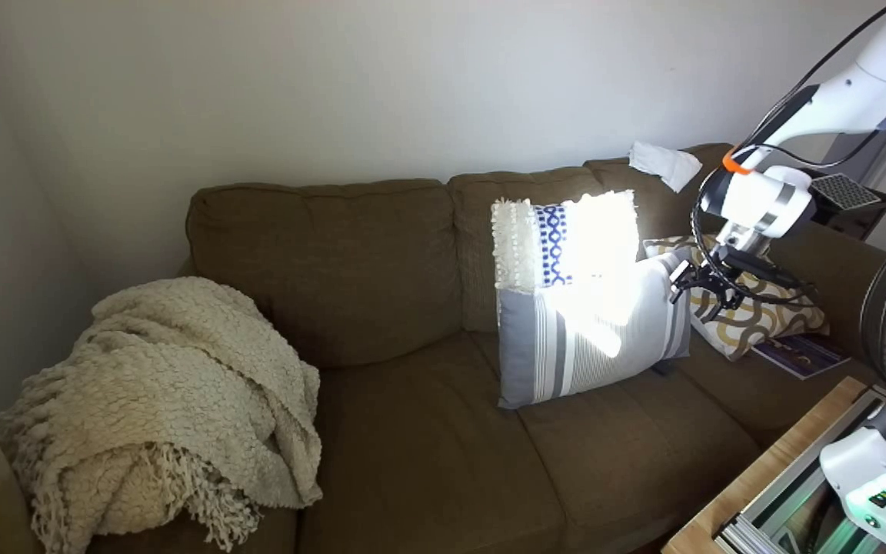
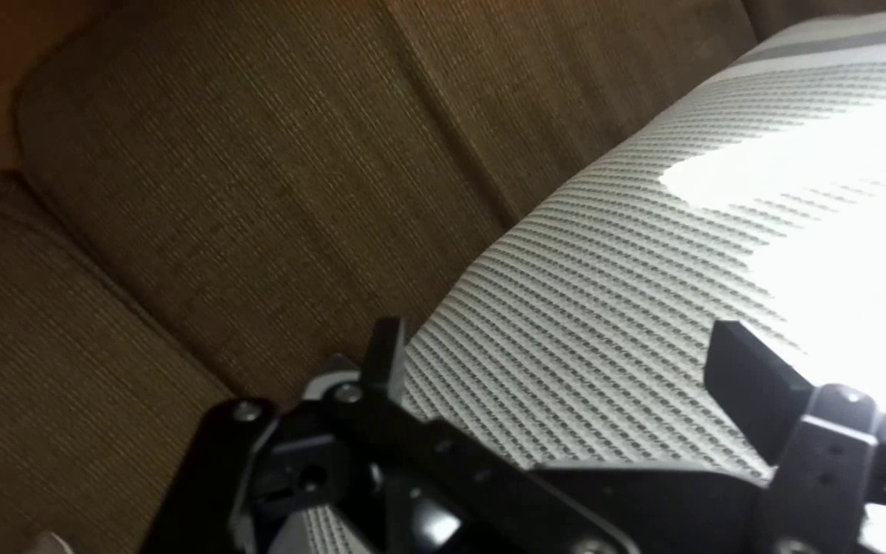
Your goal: Slide the black remote from under the pillow and put on the middle cushion on the couch
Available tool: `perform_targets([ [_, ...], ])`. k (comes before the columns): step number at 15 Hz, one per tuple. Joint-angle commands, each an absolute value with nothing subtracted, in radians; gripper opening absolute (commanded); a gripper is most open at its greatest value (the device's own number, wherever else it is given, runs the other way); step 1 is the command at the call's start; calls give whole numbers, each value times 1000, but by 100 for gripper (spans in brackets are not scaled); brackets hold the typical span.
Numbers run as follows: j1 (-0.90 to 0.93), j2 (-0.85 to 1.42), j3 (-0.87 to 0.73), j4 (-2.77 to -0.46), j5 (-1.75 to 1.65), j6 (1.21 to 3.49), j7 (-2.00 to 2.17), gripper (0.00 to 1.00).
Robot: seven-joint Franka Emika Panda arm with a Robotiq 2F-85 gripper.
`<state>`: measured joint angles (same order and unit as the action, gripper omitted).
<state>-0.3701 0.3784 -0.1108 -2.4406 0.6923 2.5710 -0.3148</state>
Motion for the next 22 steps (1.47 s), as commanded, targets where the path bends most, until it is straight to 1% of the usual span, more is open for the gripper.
perform_targets([
  [1, -407, 472, -103, -2399, 819, 2619, -271, 100],
  [6, -409, 607, -101, -2311, 991, 2670, -179, 100],
  [10, -365, 703, -128, -2235, 1036, 2688, -18, 100],
  [11, -378, 642, -126, -2286, 1012, 2662, -86, 100],
  [18, -358, 706, -128, -2235, 1029, 2668, 15, 100],
  [22, -334, 701, -138, -2282, 1116, 2693, 159, 100],
])
